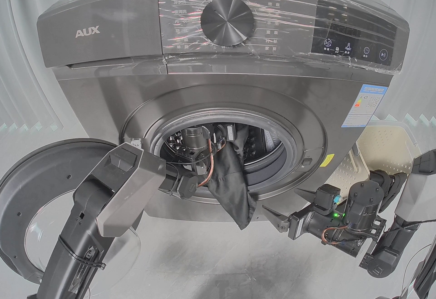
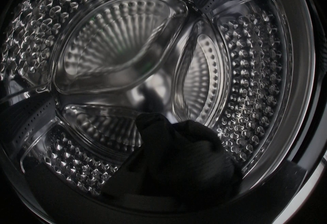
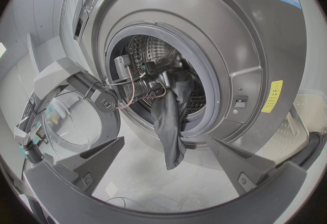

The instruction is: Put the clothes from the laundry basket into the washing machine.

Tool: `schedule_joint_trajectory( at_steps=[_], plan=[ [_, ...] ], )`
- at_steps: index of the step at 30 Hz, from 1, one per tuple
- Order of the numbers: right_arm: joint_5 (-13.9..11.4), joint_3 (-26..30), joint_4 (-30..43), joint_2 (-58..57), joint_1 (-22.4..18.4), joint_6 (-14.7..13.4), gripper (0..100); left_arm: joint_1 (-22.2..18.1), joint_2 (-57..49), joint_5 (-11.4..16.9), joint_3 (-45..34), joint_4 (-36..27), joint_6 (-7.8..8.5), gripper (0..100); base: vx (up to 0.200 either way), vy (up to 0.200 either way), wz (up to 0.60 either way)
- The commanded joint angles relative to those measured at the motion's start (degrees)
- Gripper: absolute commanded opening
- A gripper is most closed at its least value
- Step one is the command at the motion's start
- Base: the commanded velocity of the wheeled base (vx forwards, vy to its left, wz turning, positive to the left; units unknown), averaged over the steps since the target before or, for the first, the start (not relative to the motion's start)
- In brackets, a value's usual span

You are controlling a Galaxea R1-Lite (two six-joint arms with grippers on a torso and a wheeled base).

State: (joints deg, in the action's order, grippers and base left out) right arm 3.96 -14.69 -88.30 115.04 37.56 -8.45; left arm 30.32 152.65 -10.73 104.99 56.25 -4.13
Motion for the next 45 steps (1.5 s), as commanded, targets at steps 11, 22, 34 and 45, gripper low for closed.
schedule_joint_trajectory(
  at_steps=[11, 22, 34, 45],
  plan=[
    [-0.01, 0.01, -0.03, 0.01, -0.03, 0.01, 100, 1.41, -7.54, 3.17, -19.82, 0.53, -0.61, 100, 0.000, 0.000, 0.00],
    [-0.01, 0.01, -0.03, 0.09, 0.06, 0.01, 100, 3.78, -7.98, 6.77, -28.70, 1.94, 0.00, 100, 0.000, 0.000, 0.00],
    [-0.01, -0.08, -0.03, 0.09, 0.32, 0.01, 100, 2.82, -3.41, 6.16, -25.71, 1.94, 1.58, 0, 0.000, 0.000, 0.00],
    [-0.01, -0.08, -0.03, 0.18, 0.41, 0.01, 100, -0.26, -0.60, -0.96, -4.79, 1.32, 0.09, 0, 0.000, 0.000, 0.00]
  ],
)
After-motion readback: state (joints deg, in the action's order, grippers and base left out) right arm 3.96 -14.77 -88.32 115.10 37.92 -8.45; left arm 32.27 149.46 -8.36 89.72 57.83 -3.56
